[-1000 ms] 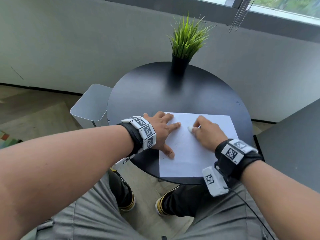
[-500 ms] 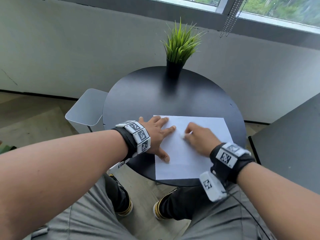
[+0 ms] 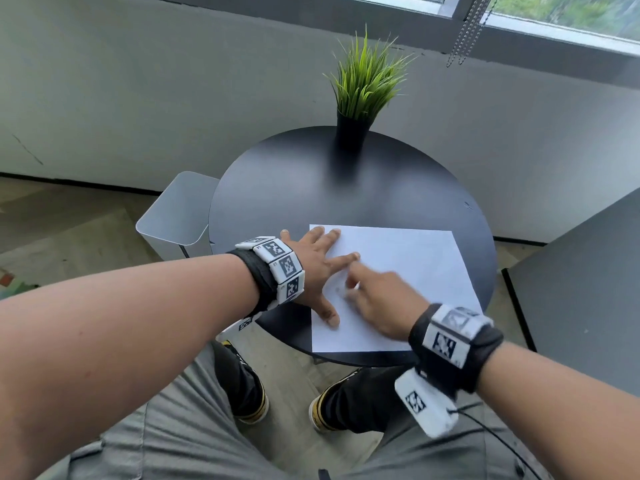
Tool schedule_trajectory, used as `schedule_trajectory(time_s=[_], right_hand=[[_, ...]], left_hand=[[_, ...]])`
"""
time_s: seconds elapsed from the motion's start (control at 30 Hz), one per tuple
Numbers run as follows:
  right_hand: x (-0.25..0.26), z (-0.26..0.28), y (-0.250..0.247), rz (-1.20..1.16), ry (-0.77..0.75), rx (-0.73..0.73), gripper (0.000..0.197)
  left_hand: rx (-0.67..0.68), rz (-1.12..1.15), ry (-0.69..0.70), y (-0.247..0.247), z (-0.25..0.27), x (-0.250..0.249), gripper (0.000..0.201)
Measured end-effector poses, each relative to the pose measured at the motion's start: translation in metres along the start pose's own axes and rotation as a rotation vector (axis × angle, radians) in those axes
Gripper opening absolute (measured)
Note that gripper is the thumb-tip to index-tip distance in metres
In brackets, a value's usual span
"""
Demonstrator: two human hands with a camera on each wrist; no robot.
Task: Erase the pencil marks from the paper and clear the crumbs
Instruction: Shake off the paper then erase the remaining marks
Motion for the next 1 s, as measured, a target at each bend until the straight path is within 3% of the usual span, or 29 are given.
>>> schedule_trajectory(time_s=[0.07, 0.2, 0.33, 0.37, 0.5, 0.63, 0.7, 0.8, 0.93, 1.0], right_hand=[[-0.001, 0.000, 0.003, 0.019, -0.027, 0.047, 0.014], [-0.038, -0.023, -0.034, -0.082, 0.194, -0.183, 0.017], [0.009, 0.007, 0.015, 0.008, -0.061, 0.045, 0.011], [0.008, 0.005, 0.011, 0.008, -0.053, 0.045, 0.011], [-0.030, -0.022, -0.027, -0.085, 0.174, -0.207, 0.015], [0.012, 0.006, 0.014, 0.003, -0.056, 0.003, 0.012], [-0.001, -0.004, 0.000, 0.010, 0.009, -0.013, 0.015], [-0.033, -0.017, -0.032, -0.045, 0.172, -0.175, 0.019], [0.003, 0.016, 0.010, 0.029, -0.058, 0.058, 0.011], [-0.004, 0.009, 0.002, 0.033, -0.031, 0.059, 0.012]], left_hand=[[-0.002, -0.009, 0.002, -0.001, -0.001, 0.000, 0.130], [0.002, -0.015, -0.004, -0.001, 0.000, -0.001, 0.129], [0.001, -0.025, 0.000, -0.002, -0.001, -0.001, 0.130], [-0.004, -0.027, 0.003, -0.002, -0.001, -0.002, 0.131], [-0.025, -0.037, 0.003, -0.002, 0.000, -0.001, 0.130], [-0.021, -0.030, 0.000, -0.002, 0.000, -0.001, 0.131], [-0.026, -0.034, 0.002, -0.001, 0.000, -0.002, 0.130], [-0.028, -0.042, -0.001, -0.001, 0.000, -0.001, 0.130], [-0.017, -0.047, 0.001, -0.001, -0.002, -0.001, 0.129], [-0.010, -0.039, 0.007, -0.001, -0.002, -0.002, 0.127]])
Point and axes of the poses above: each hand's wrist, its own z-axis away from the middle knuckle, its own y-axis out of the palm, x = y × z, the point moved 5 cm from there along -z, towards the middle knuckle, and after that the axes turned 4 degrees about -x, right-handed, at the moved point
